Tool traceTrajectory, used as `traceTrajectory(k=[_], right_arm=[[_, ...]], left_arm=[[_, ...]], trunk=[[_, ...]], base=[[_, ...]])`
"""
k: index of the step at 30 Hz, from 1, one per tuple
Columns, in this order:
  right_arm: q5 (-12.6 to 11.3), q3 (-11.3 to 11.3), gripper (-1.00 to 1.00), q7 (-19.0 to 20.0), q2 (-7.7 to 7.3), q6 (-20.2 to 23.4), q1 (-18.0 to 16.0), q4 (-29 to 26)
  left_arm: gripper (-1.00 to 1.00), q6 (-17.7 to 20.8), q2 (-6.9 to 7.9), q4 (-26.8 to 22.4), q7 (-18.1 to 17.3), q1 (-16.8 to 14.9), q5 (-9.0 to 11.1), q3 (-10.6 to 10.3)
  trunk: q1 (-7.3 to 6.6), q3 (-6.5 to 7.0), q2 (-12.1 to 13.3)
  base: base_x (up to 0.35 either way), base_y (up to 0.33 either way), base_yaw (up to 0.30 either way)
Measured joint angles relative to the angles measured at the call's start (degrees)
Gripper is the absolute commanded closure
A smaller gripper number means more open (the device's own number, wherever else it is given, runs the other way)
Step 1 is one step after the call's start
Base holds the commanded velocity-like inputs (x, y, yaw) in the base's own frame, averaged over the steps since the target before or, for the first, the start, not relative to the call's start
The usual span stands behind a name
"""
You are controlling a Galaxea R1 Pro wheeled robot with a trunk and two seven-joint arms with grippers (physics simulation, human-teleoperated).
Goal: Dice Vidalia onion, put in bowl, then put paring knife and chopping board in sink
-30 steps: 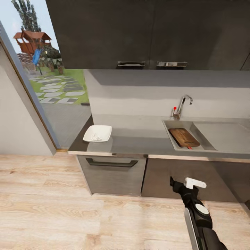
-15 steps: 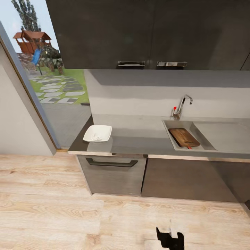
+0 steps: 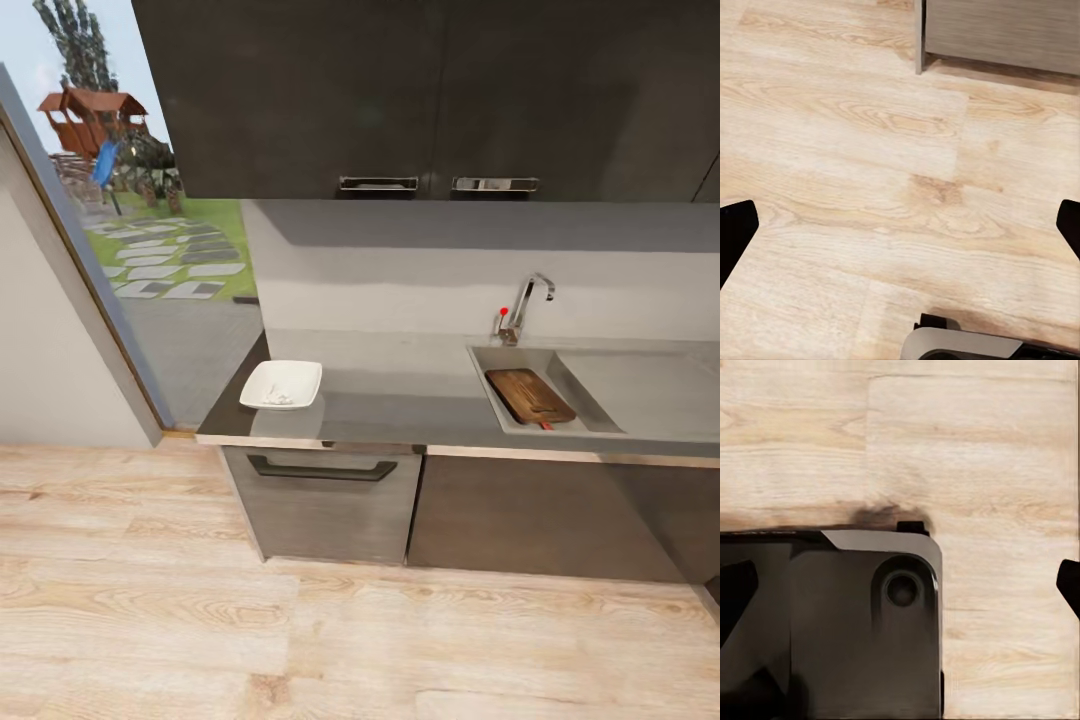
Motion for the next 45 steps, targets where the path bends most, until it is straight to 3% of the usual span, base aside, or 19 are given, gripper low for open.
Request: traceTrajectory(k=[4, 10, 16, 23, 28, 33, 45], right_arm=[[-0.8, -0.2, -1.00, -0.1, -2.61, -0.1, 0.0, 4.0], [-5.2, -0.1, -1.00, -0.1, -4.71, -0.3, 0.0, 7.2], [-6.3, -0.1, -1.00, -0.2, -7.11, -0.3, 0.0, 9.7], [-6.3, 0.0, -1.00, -0.2, -7.15, -0.2, 0.0, 9.9], [-6.3, 0.0, -1.00, -0.1, -7.04, -0.2, 0.0, 9.9], [-6.3, 0.2, -1.00, -0.1, -6.64, -0.2, 0.0, 10.0], [-6.3, 0.2, -1.00, -0.1, -6.42, -0.2, 0.0, 10.0]], left_arm=[[-1.00, 0.0, 0.00, 0.0, 0.0, 0.0, 0.0, 0.0], [-1.00, 0.0, -0.04, 0.2, 0.0, 0.0, 0.0, 0.0], [-1.00, 0.1, -0.27, 2.4, -0.1, 0.0, 0.0, -0.2], [-1.00, 0.9, -0.21, 16.2, 0.1, 0.0, 0.0, -0.1], [-1.00, 4.6, -0.09, 23.3, 0.2, 0.0, -0.1, -0.1], [-1.00, 7.4, -0.06, 27.5, 0.2, 0.0, -0.2, -0.1], [-1.00, 7.4, -0.27, 33.0, -0.1, 0.0, 0.0, -0.2]], trunk=[[0.00, 0.16, 0.0], [0.00, 0.66, 0.0], [0.00, 1.21, 0.0], [0.00, 1.86, 0.0], [0.00, 2.32, 0.0], [0.00, 2.78, 0.0], [0.00, 3.89, 0.0]], base=[[0.000, 0.000, 0.000], [0.000, 0.000, -0.004], [0.000, 0.000, -0.054], [0.000, 0.000, -0.064], [0.000, 0.000, -0.064], [0.000, 0.000, -0.064], [0.000, 0.000, -0.060]])
